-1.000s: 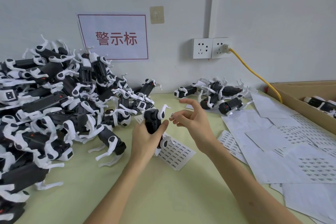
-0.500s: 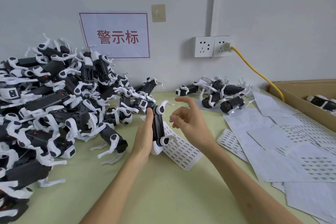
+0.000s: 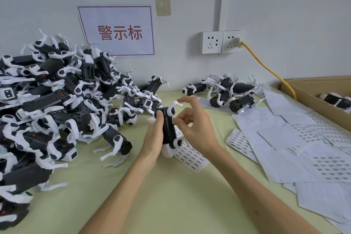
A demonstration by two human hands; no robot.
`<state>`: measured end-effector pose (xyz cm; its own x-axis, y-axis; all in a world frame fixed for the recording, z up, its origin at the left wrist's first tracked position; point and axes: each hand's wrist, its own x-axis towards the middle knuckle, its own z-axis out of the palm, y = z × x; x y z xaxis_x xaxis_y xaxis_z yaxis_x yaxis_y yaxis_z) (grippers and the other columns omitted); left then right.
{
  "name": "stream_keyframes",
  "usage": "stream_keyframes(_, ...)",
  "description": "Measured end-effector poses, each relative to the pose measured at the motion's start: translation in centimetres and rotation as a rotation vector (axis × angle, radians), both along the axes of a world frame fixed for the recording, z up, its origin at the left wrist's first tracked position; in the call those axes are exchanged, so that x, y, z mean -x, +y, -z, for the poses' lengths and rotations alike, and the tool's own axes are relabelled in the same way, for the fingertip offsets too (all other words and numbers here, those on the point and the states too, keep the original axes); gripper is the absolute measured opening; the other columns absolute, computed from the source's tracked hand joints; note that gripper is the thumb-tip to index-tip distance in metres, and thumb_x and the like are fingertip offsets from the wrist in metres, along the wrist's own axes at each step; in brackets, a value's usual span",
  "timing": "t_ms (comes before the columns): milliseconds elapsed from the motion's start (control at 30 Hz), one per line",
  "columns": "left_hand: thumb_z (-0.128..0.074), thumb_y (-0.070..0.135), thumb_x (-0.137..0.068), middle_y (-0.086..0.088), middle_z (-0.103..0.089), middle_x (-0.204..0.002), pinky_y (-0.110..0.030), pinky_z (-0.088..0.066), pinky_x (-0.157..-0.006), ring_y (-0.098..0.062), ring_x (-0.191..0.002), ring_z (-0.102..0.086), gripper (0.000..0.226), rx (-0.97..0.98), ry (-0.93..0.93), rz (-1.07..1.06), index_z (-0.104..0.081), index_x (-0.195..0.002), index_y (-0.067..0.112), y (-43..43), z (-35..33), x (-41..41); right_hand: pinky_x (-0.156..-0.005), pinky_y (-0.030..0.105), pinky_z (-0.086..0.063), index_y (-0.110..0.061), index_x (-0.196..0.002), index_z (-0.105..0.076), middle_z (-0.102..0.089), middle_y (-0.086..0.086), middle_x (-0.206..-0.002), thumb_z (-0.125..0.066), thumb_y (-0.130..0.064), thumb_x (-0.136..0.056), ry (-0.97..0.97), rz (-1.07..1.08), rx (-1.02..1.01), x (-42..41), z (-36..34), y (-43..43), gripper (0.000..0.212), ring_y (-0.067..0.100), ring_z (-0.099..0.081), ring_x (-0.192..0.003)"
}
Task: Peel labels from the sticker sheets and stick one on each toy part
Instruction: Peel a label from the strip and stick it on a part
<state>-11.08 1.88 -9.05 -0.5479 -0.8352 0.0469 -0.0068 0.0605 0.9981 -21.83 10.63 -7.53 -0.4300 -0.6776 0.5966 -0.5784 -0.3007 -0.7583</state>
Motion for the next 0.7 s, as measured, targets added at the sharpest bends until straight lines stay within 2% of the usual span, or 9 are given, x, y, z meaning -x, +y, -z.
stream_keyframes(133,-0.026,0.064,-0.104,0.003,-0.077,-0.102,-0.029,-0.051,-0.089,-0.008,-0.100,-0.070,0.055,-0.003,-0.030,-0.007,-0.072,-0.097,0.034,0.02,0.06,0.08,-0.073,0.015,-0.047,-0.026,-0.124,-0.051,-0.068,-0.009,-0.075,-0.069,-0.003,-0.089,0.059,0.038,0.008,0.10,0.19,-0.10,0.045,0.011,-0.061,-0.073)
stream_keyframes(233,-0.025,0.063,-0.105,-0.005,-0.076,-0.110,-0.033,-0.050,-0.096,-0.015,-0.107,-0.069,0.058,0.018,-0.038,0.007,-0.072,-0.103,0.029,0.26,0.01,-0.05,-0.073,0.017,-0.047,-0.028,-0.124,-0.050,-0.068,-0.011,-0.076,-0.068,-0.004,-0.089,0.096,0.058,0.011,0.12,0.27,-0.16,0.046,0.010,-0.061,-0.075)
stream_keyframes(400,-0.025,0.061,-0.106,-0.007,-0.075,-0.109,-0.028,-0.050,-0.082,-0.018,-0.107,-0.070,0.061,0.038,-0.038,0.007,-0.071,-0.107,0.021,0.37,-0.06,-0.03,-0.067,0.014,-0.045,-0.036,-0.125,-0.044,-0.065,-0.016,-0.080,-0.067,-0.004,-0.090,0.166,0.082,-0.019,0.06,0.23,-0.03,0.052,0.009,-0.061,-0.074)
stream_keyframes(567,-0.023,0.058,-0.107,-0.020,-0.072,-0.112,-0.030,-0.047,-0.079,-0.030,-0.107,-0.068,0.063,0.063,-0.066,0.012,-0.068,-0.100,0.014,0.27,-0.07,0.04,-0.064,0.024,-0.046,-0.037,-0.124,-0.043,-0.061,-0.026,-0.078,-0.066,-0.006,-0.090,0.266,0.129,-0.066,0.04,0.13,-0.04,0.051,0.011,-0.060,-0.065)
stream_keyframes(700,-0.024,0.054,-0.109,-0.013,-0.074,-0.110,-0.026,-0.046,-0.075,-0.021,-0.103,-0.068,0.061,0.088,-0.057,0.004,-0.070,-0.105,0.014,0.24,0.01,0.17,-0.064,0.026,-0.046,-0.030,-0.125,-0.047,-0.061,-0.026,-0.076,-0.067,-0.008,-0.090,0.268,0.174,-0.051,0.04,0.25,-0.01,0.046,0.011,-0.060,-0.064)
